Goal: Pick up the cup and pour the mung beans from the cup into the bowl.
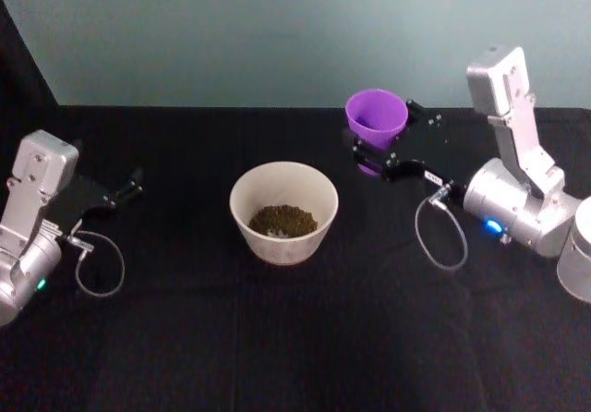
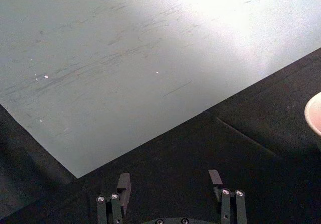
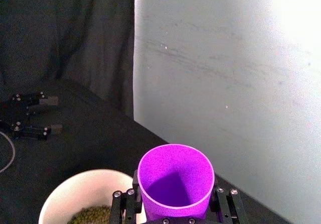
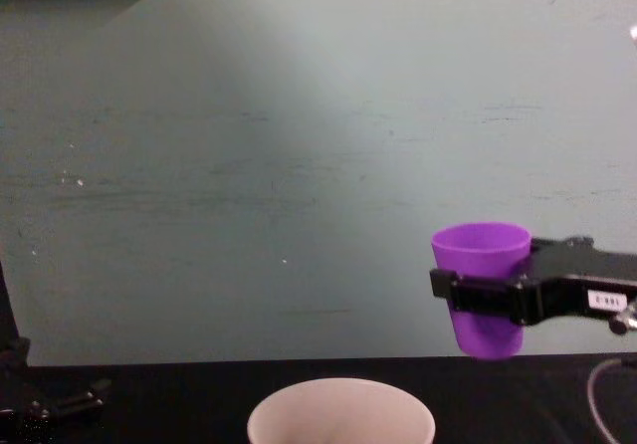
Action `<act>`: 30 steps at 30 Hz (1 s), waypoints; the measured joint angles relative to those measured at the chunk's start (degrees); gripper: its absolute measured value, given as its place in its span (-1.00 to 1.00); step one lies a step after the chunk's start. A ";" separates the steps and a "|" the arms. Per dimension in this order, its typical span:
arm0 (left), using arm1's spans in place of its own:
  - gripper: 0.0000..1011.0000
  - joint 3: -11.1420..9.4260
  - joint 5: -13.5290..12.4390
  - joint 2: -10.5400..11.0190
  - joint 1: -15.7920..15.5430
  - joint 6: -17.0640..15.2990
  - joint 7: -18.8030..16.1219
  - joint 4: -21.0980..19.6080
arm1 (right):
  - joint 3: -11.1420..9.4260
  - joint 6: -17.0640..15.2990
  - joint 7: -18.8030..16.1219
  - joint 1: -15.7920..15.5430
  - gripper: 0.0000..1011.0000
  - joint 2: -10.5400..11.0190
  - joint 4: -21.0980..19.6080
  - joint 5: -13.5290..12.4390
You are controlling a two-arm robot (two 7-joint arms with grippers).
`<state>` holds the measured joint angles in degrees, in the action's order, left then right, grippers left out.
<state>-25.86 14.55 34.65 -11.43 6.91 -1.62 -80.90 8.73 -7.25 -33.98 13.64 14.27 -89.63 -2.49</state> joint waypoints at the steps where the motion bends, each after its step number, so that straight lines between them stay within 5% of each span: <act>1: 0.98 0.00 0.00 0.00 0.00 0.00 0.00 0.00 | -0.10 0.37 -0.05 -0.13 0.44 -0.05 0.51 -0.44; 14: 0.98 0.00 0.00 0.00 0.00 0.00 0.00 0.00 | -1.11 5.86 -1.19 -0.78 0.44 -1.08 10.50 -7.25; 30: 0.98 0.00 0.00 0.00 0.00 0.00 0.00 0.00 | 1.74 8.81 -1.20 0.71 0.44 -0.78 18.36 -8.85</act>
<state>-25.86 14.55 34.65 -11.43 6.91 -1.62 -80.90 10.48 1.56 -35.17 14.36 13.49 -71.27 -11.34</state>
